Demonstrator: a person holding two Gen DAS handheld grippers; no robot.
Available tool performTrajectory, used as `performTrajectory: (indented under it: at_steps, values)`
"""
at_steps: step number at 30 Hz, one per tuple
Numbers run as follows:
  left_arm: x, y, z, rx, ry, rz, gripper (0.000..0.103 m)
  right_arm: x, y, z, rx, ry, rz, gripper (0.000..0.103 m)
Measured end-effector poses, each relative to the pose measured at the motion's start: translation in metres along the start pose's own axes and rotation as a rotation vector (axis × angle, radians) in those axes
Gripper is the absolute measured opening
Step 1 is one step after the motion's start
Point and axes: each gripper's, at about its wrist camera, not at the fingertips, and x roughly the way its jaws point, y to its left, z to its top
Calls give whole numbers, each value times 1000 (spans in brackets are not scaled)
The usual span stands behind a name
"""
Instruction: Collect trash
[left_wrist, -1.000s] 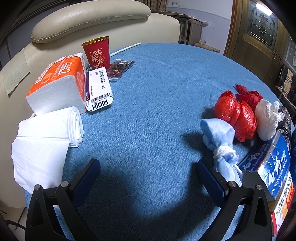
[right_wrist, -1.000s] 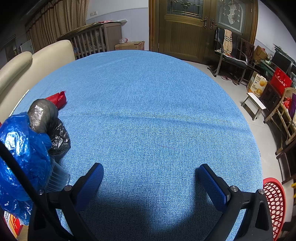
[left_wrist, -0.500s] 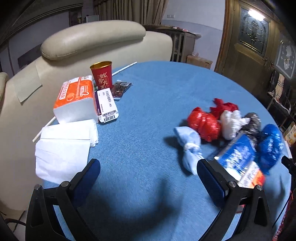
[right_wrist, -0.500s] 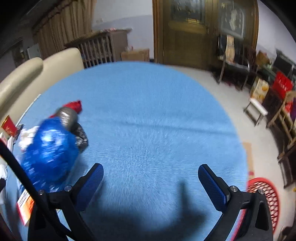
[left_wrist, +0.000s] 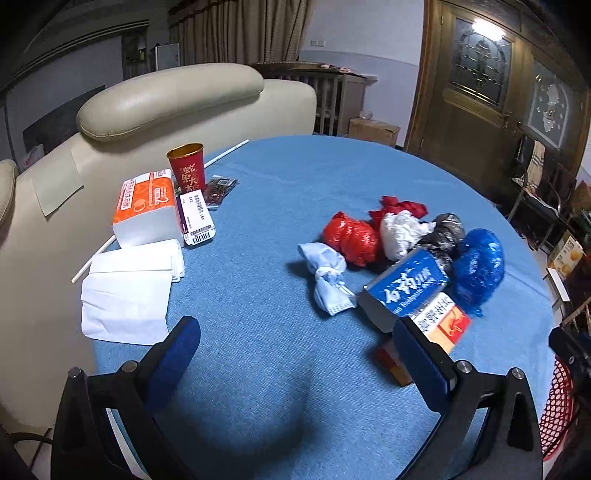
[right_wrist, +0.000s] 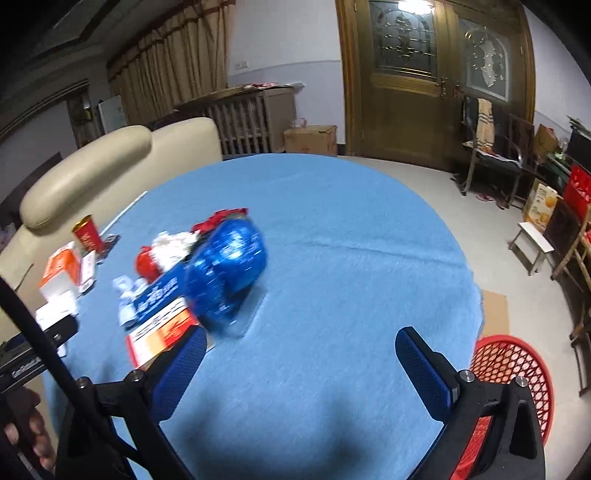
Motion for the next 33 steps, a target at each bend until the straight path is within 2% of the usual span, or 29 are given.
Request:
performTrajectory:
  at_steps: [24,27,33]
  values:
    - [-6,5,-7,-6,8,-20,103,-14,23,-22,-56,-13,50,103]
    - [-1,-5,-9,26,21,-73,103,-12,21,-25,-56,-8,57,103]
    - [12,-50,-11,206,31,-204,103,-12,-16,-16,30,-14,17,103]
